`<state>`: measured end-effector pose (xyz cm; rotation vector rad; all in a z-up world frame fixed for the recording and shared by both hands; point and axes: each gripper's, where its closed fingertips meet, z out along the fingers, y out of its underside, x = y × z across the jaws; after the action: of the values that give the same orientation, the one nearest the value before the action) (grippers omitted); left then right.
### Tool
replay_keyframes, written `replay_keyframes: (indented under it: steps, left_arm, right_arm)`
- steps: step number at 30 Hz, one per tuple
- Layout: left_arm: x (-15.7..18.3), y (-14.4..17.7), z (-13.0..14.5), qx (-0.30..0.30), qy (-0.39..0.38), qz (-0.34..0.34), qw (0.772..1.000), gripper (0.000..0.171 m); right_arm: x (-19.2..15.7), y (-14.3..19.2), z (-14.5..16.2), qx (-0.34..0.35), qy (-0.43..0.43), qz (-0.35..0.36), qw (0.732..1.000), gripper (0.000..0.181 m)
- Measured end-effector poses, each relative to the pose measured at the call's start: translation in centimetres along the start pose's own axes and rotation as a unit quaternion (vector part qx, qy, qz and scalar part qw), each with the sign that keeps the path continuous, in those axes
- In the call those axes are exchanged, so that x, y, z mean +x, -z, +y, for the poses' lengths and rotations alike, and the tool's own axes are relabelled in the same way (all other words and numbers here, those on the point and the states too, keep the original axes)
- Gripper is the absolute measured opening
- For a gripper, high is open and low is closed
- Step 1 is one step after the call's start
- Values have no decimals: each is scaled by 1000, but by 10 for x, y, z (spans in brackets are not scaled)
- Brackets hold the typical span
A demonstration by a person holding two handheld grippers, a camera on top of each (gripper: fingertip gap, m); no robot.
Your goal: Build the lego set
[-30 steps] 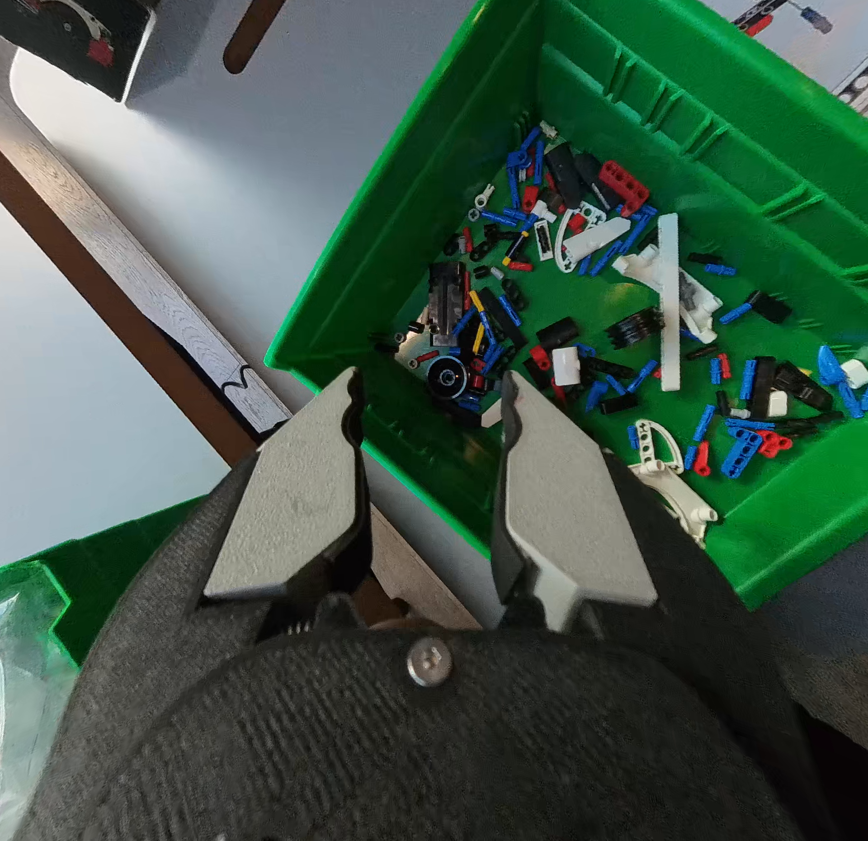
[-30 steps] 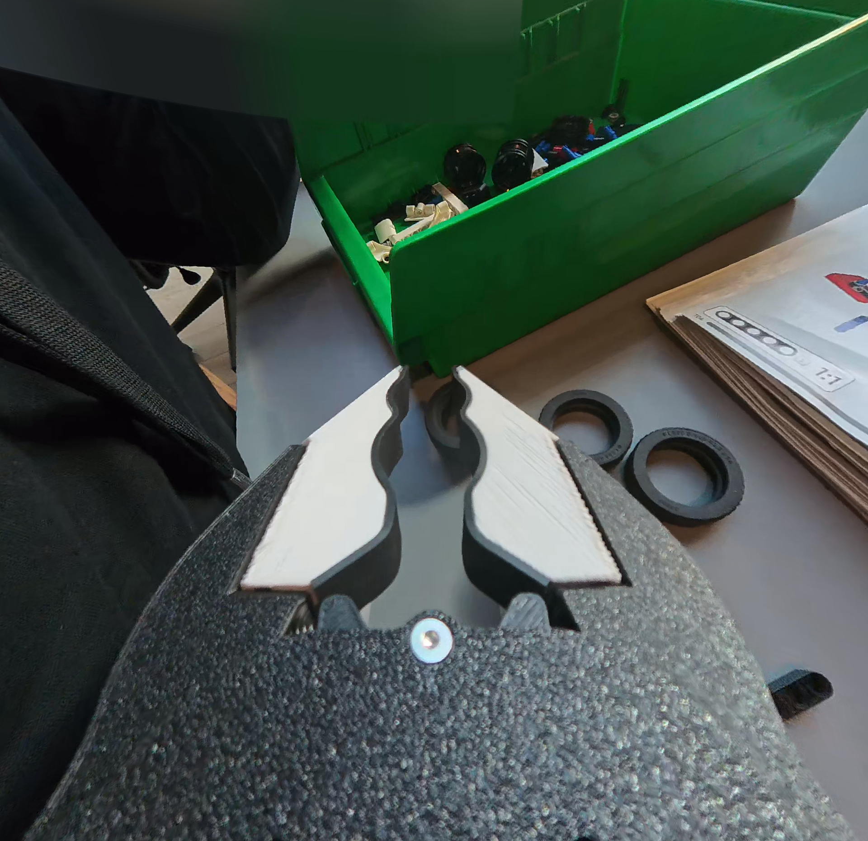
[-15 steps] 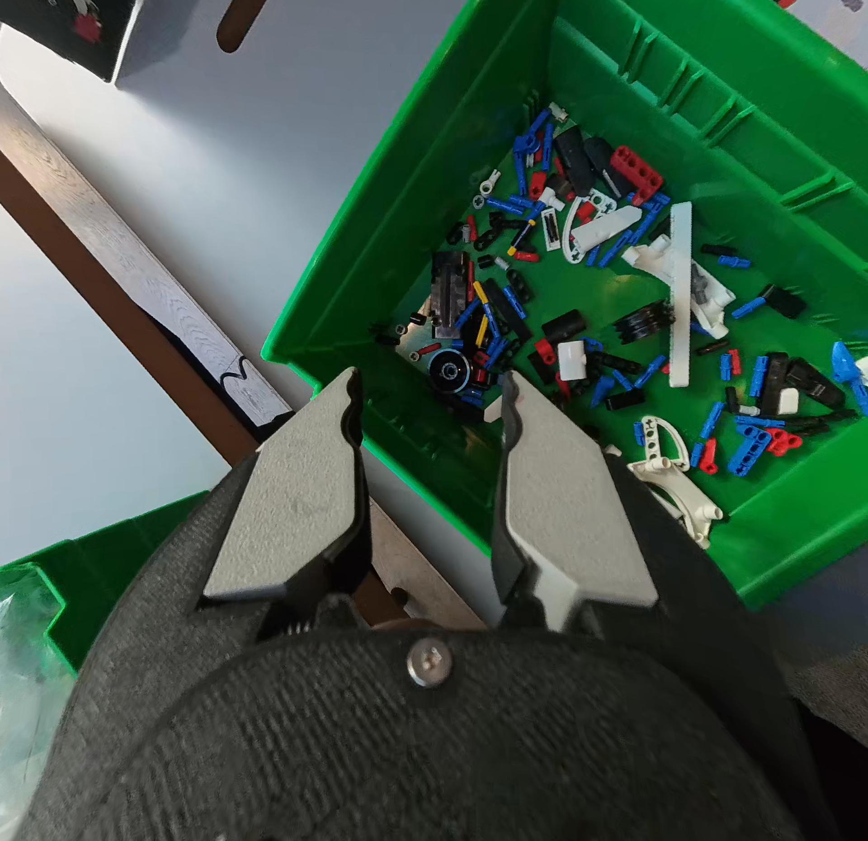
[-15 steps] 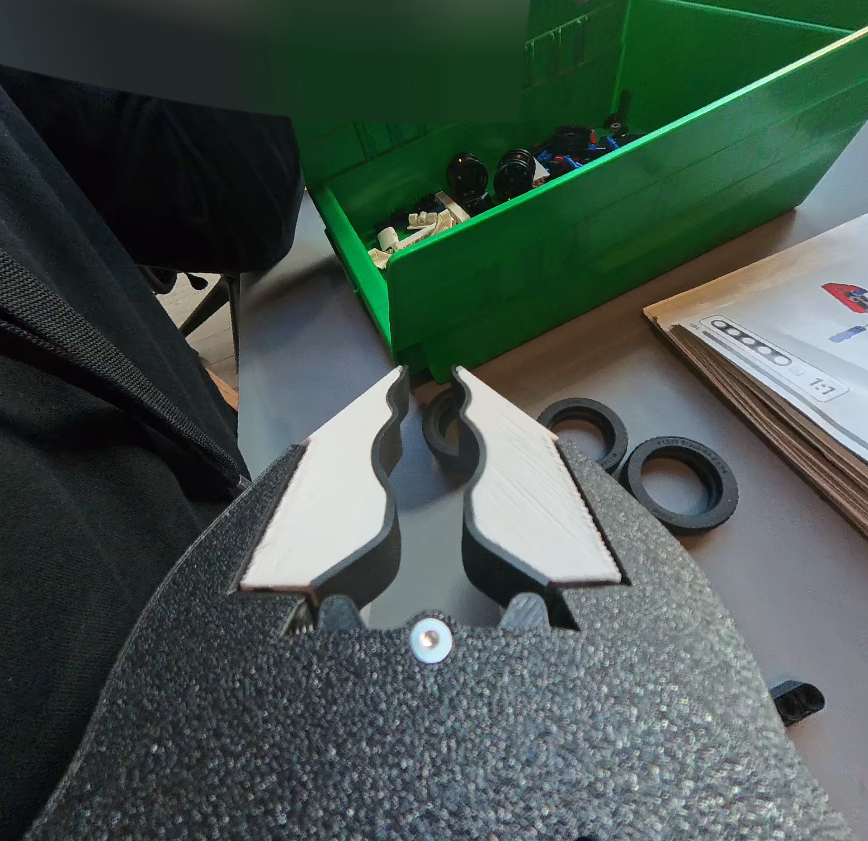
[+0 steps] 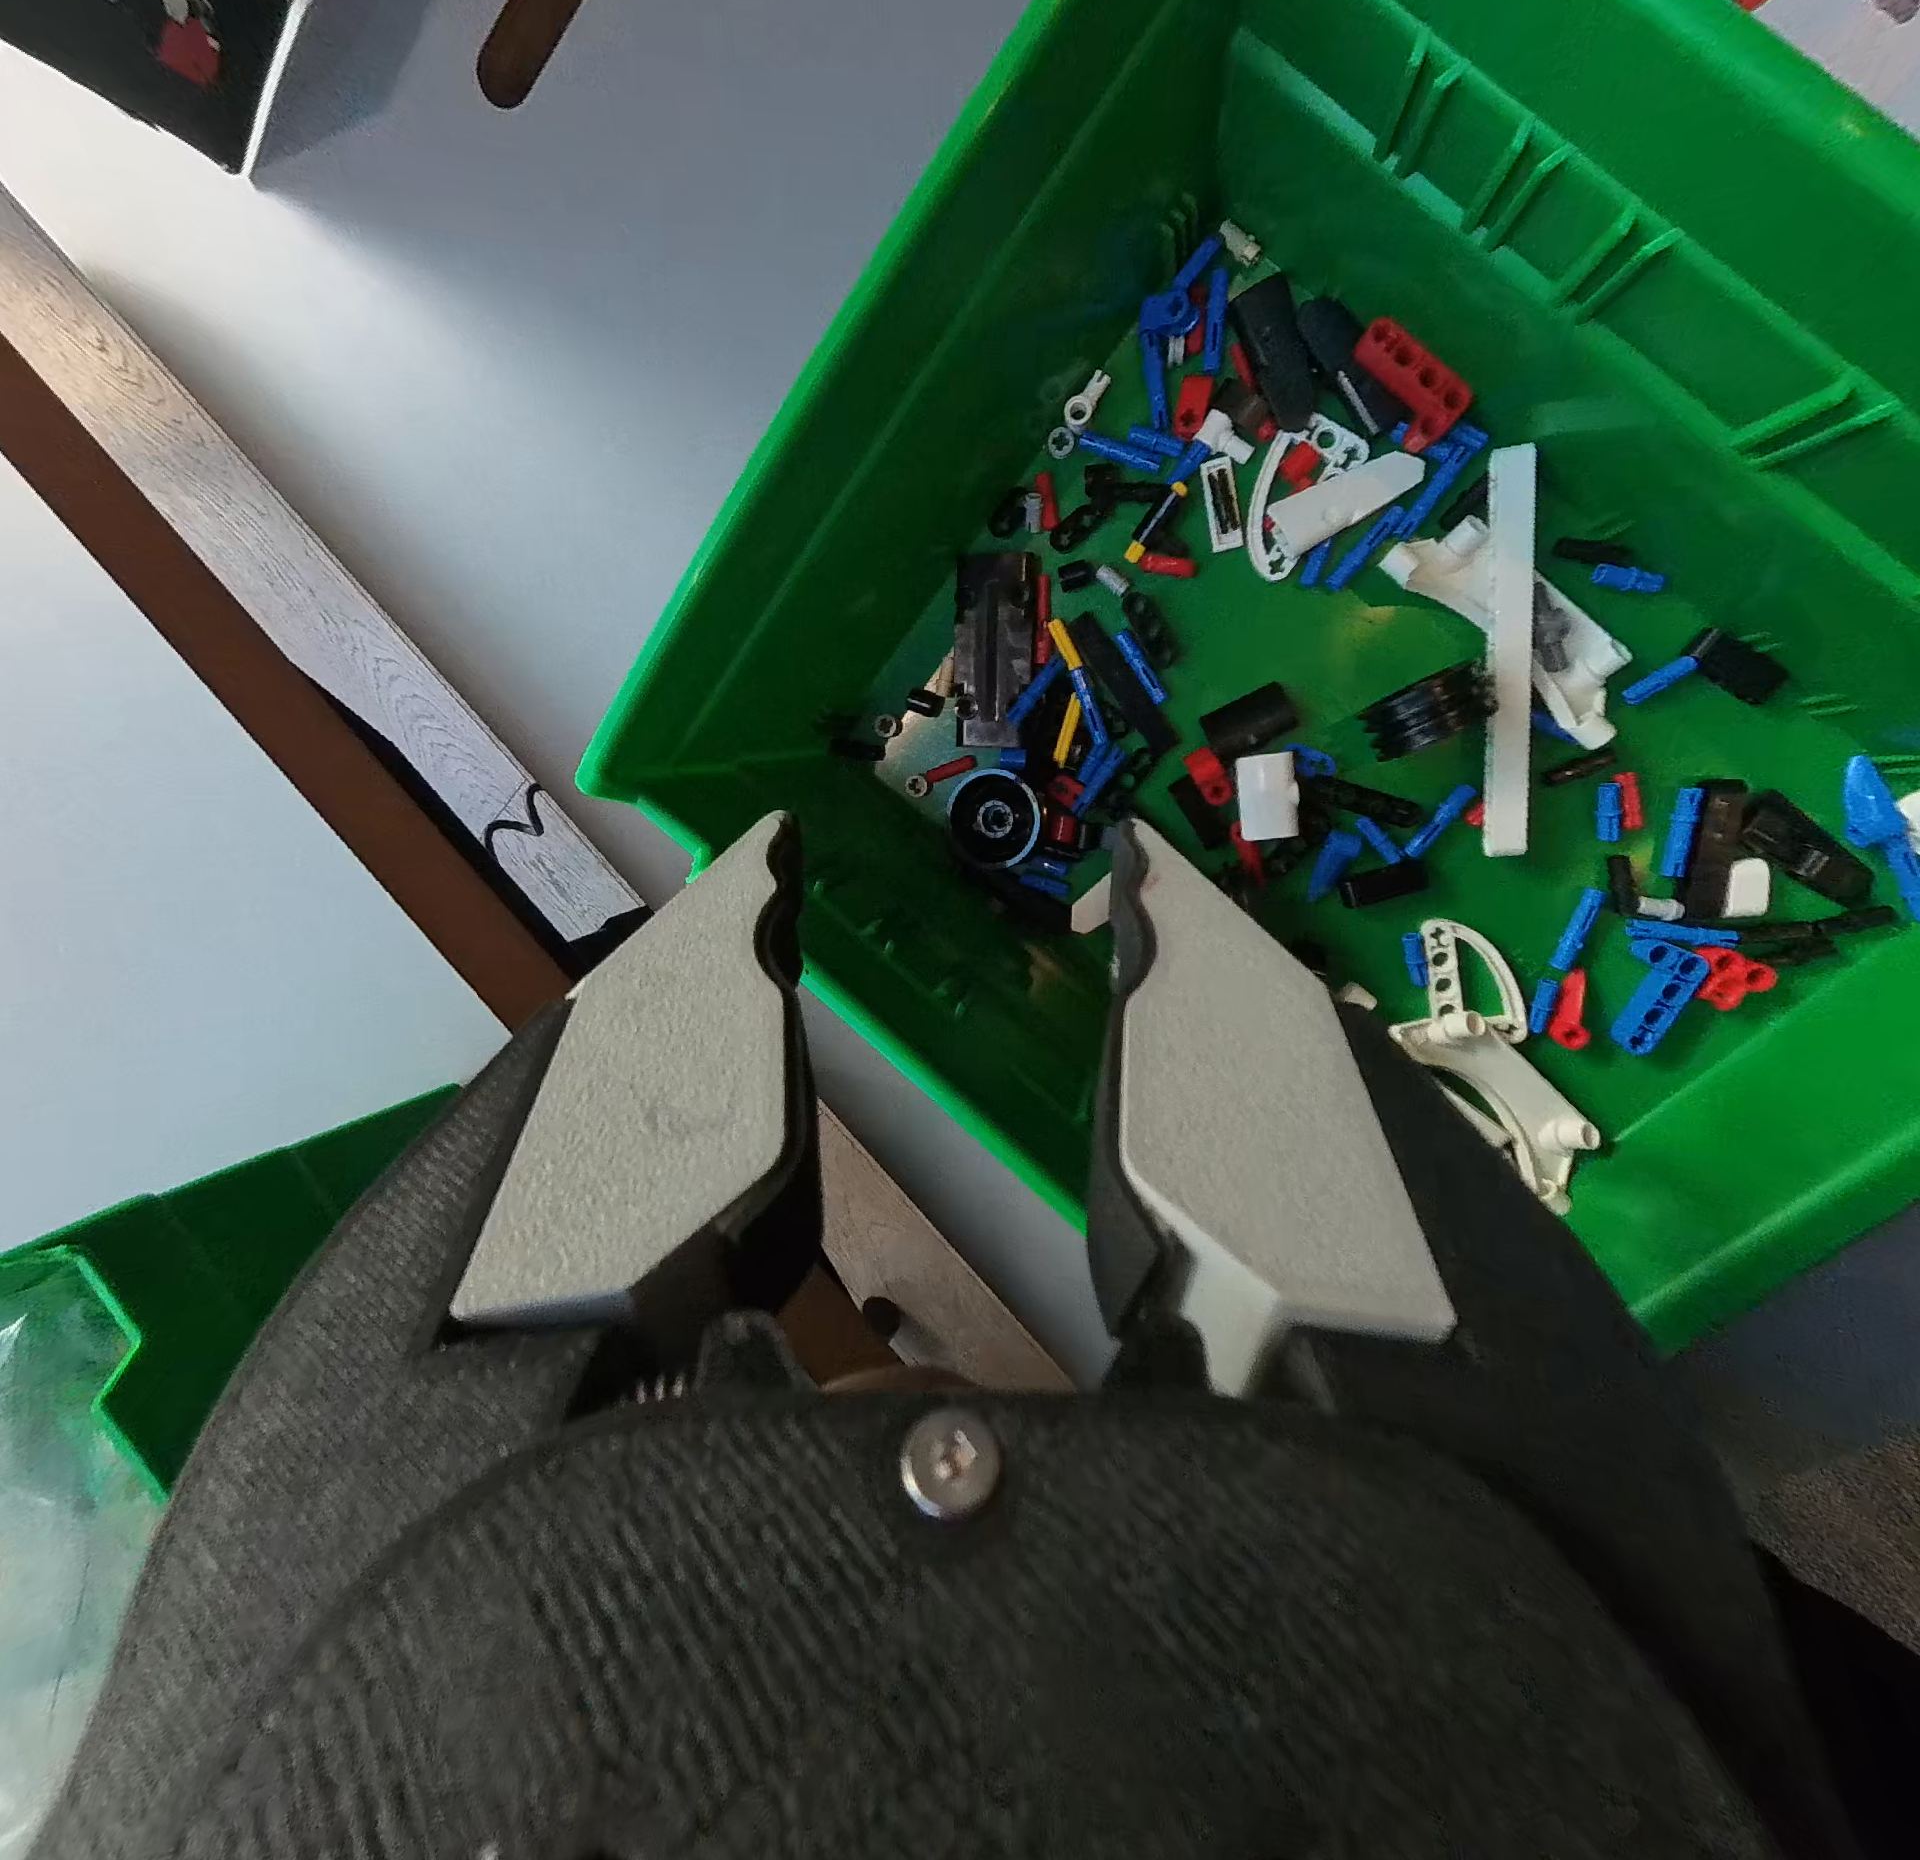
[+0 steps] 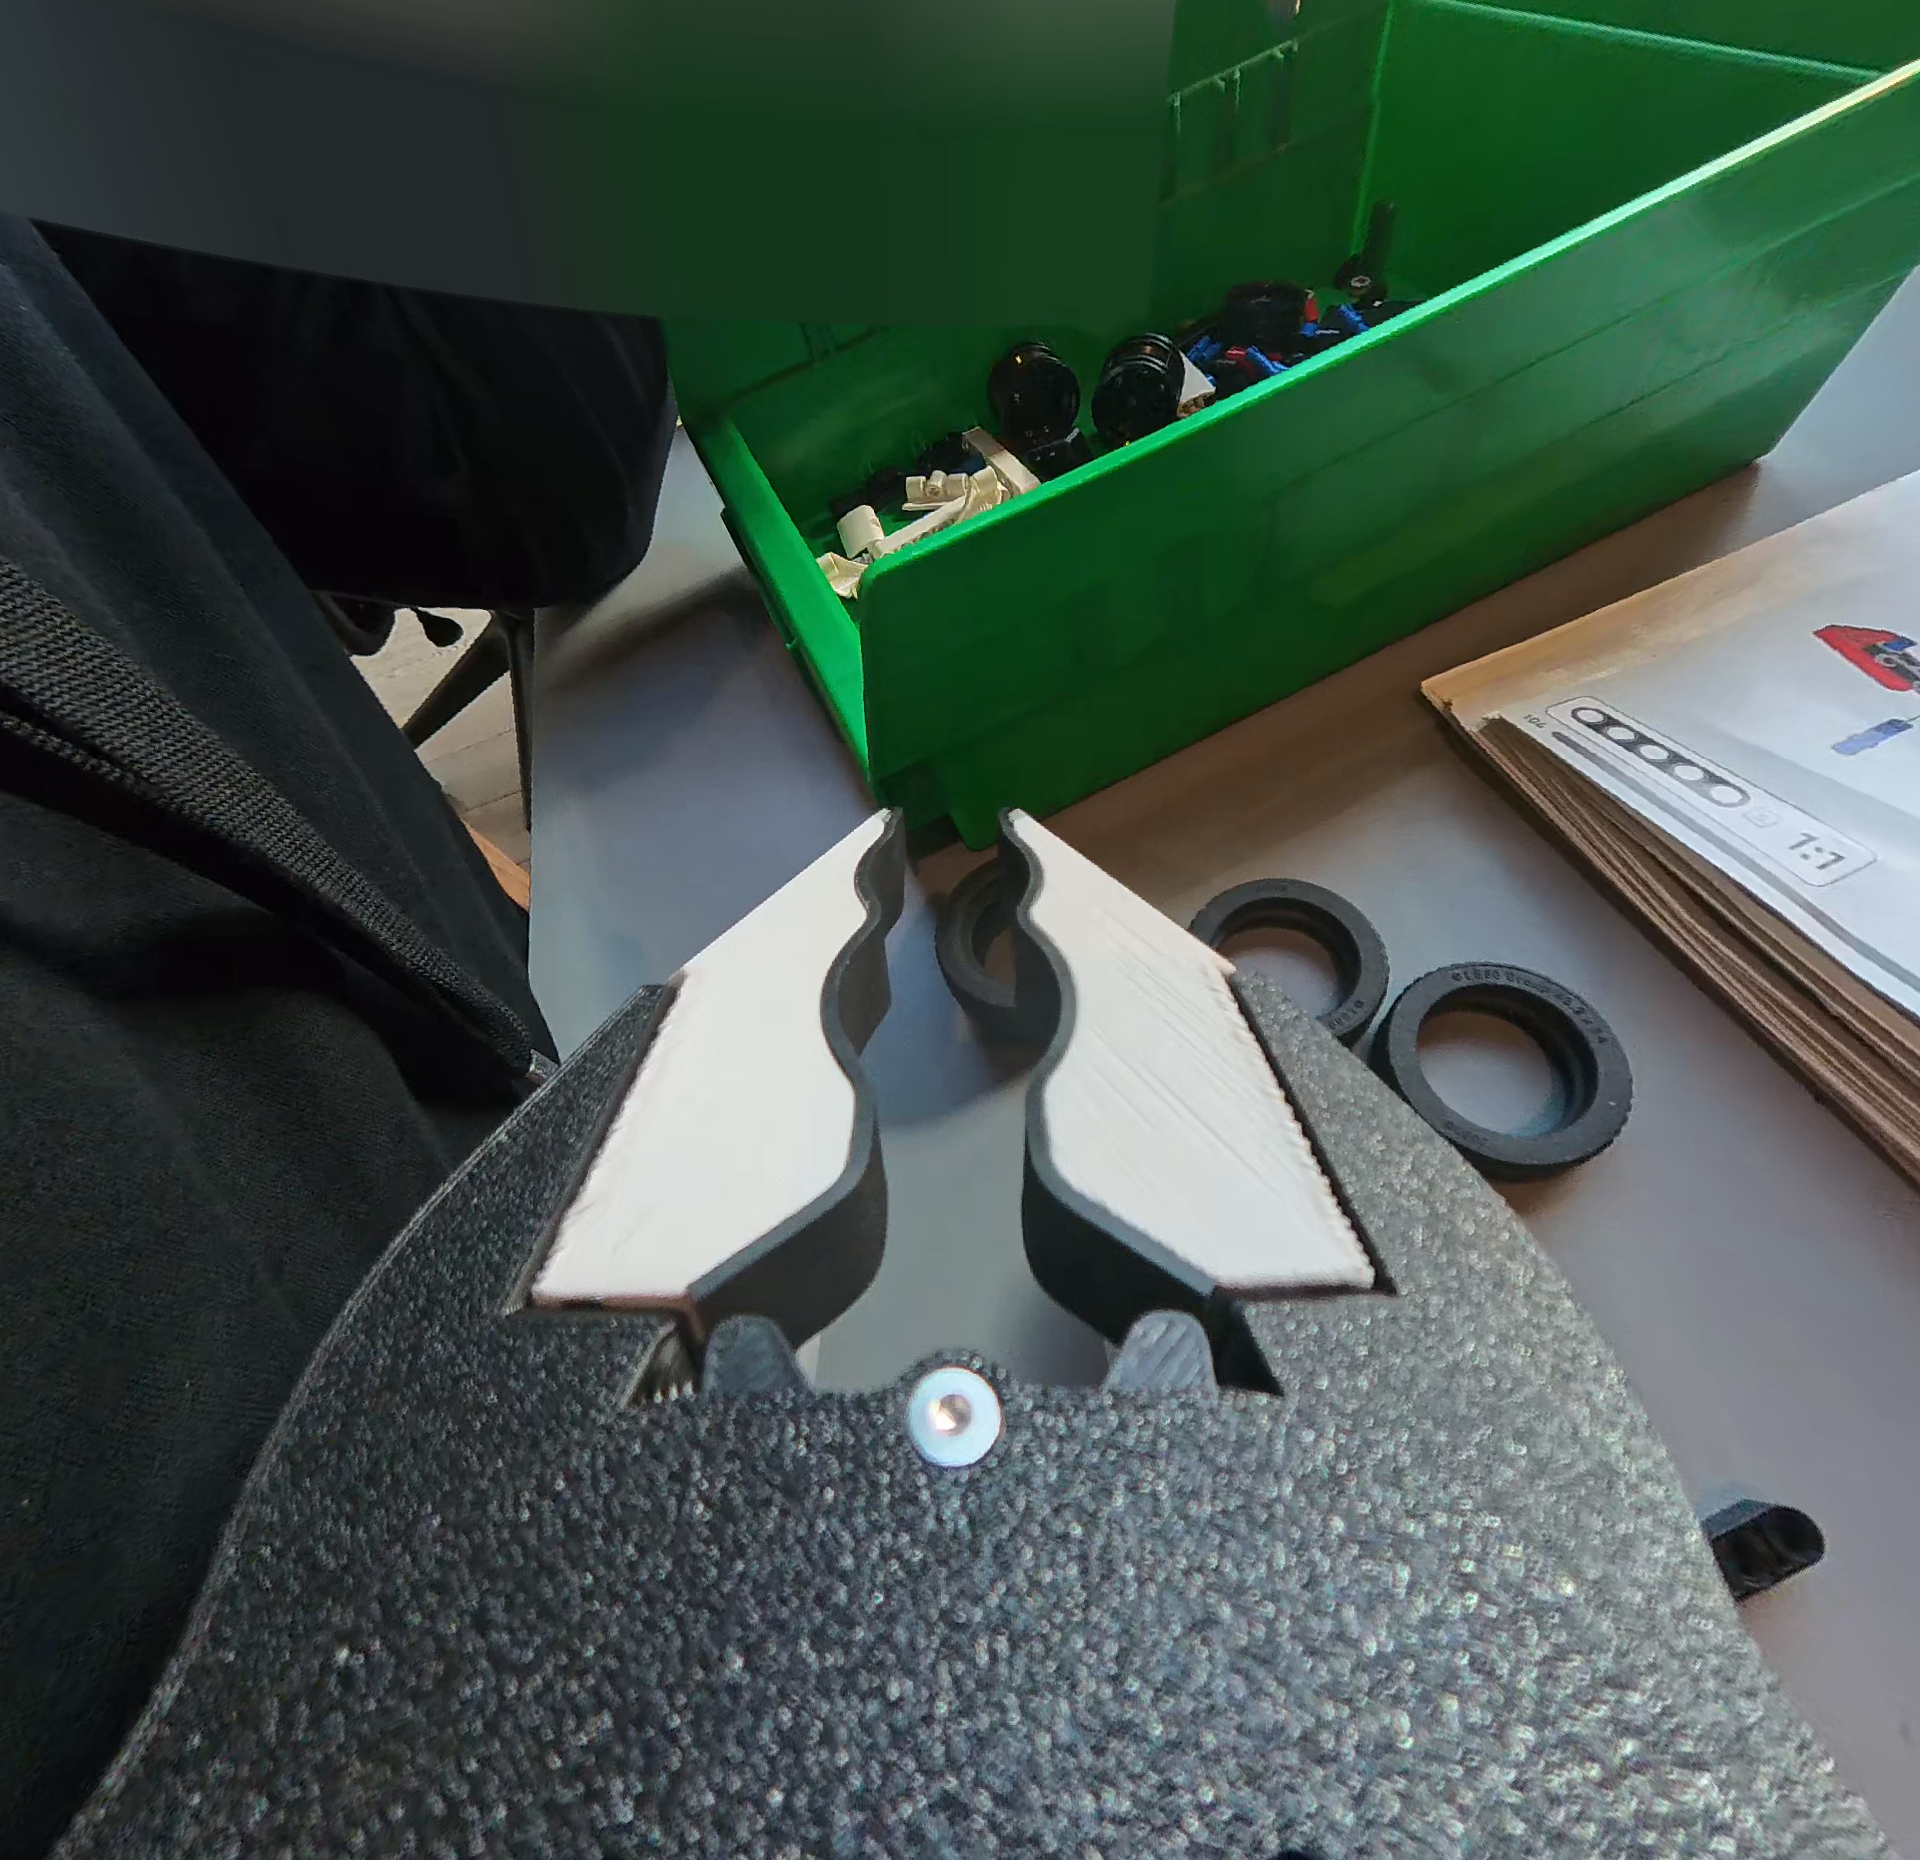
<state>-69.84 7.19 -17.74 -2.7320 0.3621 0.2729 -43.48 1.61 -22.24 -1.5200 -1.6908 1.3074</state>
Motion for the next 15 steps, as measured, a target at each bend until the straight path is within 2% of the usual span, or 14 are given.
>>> replay_keyframes:
  steps: [15]
  left_arm:
    - [2, 0, 0, 1, 1, 3, 1000, 58]
  right_arm:
    - [-1, -1, 0, -1, 1, 0, 1000, 17]
